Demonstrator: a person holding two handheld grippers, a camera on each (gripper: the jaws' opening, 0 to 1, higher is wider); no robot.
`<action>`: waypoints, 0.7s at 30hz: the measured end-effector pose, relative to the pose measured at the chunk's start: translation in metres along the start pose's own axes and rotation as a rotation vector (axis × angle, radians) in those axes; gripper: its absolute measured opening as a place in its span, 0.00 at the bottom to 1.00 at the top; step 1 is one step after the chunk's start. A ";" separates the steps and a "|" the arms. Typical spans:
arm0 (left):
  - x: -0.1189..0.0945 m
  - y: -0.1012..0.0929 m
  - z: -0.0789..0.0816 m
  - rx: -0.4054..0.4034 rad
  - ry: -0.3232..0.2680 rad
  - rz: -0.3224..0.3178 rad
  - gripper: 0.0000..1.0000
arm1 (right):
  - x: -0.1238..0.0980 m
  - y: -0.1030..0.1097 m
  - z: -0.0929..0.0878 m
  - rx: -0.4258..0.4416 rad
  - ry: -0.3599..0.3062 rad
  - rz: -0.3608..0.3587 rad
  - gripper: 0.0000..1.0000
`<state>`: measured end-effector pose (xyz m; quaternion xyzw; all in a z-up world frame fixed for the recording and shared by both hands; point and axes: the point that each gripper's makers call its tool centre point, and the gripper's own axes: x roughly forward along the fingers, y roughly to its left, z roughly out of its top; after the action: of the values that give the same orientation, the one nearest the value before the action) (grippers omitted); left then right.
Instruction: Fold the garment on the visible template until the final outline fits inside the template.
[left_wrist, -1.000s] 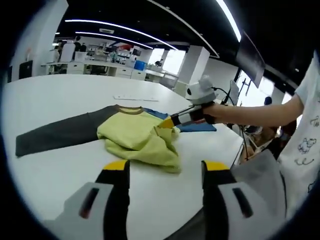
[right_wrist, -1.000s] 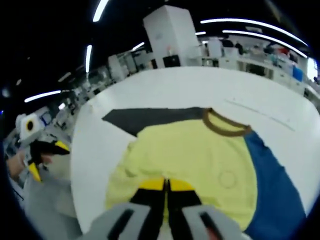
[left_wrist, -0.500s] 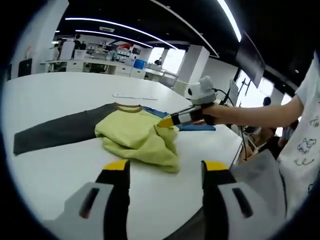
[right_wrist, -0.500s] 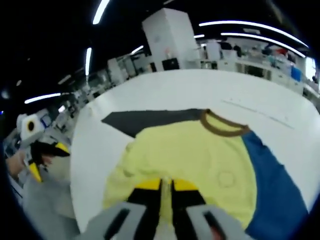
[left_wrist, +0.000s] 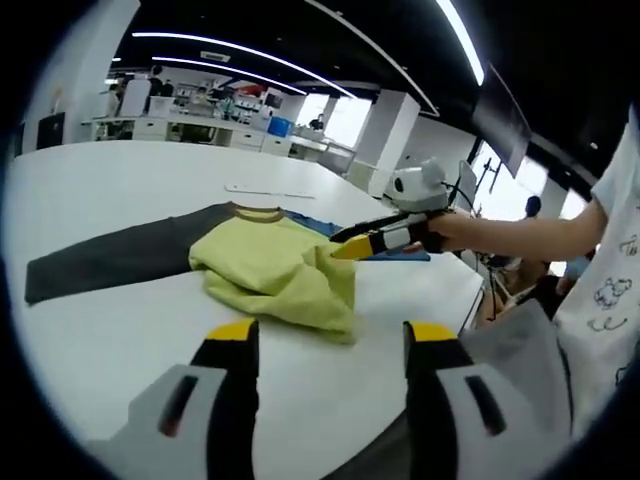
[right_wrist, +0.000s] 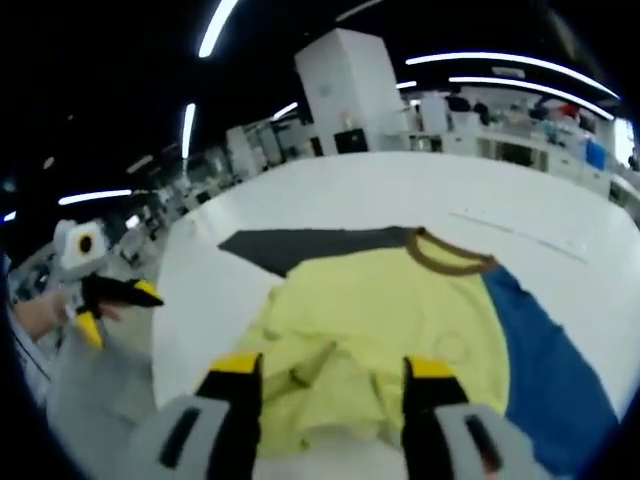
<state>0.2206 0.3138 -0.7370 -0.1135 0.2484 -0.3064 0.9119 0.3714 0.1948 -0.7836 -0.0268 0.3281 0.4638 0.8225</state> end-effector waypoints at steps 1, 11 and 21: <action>0.000 0.000 0.000 0.000 0.000 0.000 0.55 | -0.002 -0.001 -0.002 0.004 -0.002 -0.003 0.70; 0.003 -0.004 0.001 0.004 -0.001 -0.010 0.55 | -0.020 -0.013 -0.025 0.020 0.017 -0.025 0.72; 0.006 -0.006 0.000 0.007 0.005 -0.020 0.55 | -0.031 -0.015 -0.041 0.076 0.019 -0.037 0.59</action>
<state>0.2218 0.3057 -0.7369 -0.1120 0.2486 -0.3169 0.9084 0.3514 0.1491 -0.8020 -0.0060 0.3529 0.4355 0.8281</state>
